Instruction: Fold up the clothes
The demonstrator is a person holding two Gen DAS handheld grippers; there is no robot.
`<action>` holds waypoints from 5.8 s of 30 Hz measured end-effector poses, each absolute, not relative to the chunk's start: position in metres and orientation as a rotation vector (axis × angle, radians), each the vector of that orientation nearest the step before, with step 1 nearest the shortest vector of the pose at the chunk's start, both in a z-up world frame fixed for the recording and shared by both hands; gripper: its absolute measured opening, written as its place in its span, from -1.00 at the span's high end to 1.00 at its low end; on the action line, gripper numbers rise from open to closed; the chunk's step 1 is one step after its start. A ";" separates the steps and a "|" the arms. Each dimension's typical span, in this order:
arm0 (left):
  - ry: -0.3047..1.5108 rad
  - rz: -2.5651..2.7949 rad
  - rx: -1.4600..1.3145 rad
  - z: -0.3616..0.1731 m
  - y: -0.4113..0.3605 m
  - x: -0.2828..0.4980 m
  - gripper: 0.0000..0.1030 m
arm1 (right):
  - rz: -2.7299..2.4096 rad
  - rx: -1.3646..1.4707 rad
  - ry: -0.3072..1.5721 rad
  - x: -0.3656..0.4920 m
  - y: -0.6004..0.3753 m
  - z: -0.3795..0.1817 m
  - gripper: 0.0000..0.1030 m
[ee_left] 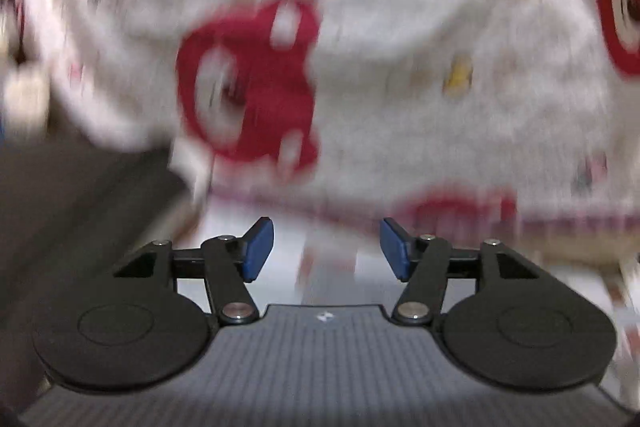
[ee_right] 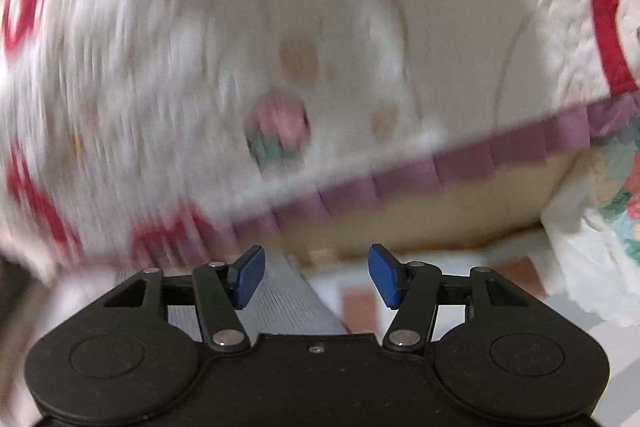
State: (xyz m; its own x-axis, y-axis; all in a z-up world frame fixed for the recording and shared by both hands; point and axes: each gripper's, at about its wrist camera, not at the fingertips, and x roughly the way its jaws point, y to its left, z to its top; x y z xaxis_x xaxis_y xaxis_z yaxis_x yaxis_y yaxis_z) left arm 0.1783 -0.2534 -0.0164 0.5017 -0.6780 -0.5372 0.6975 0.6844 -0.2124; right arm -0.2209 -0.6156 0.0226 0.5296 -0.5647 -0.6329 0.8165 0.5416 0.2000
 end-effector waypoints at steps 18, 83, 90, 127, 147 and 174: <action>0.896 -0.997 -0.004 -0.127 -0.210 0.183 -0.17 | -0.764 0.594 0.733 -0.205 -0.652 -0.071 -0.18; 0.844 -0.936 0.185 -0.113 -0.254 0.154 0.88 | -0.797 0.631 0.773 -0.317 -0.542 -0.083 -0.10; 0.847 -0.932 0.179 -0.107 -0.253 0.157 0.88 | -0.987 0.257 1.006 -0.277 -0.510 -0.051 0.85; 0.997 -1.041 0.206 -0.116 -0.368 0.213 -0.32 | -0.925 0.698 0.708 -0.239 -0.690 -0.073 -0.13; 0.672 -0.886 0.358 -0.073 -0.375 0.153 0.65 | -1.034 0.359 0.646 -0.176 -0.669 -0.055 0.59; 0.839 -1.475 0.333 -0.060 -0.268 -0.161 -0.23 | -1.279 0.989 0.293 -0.598 -0.396 -0.089 -0.24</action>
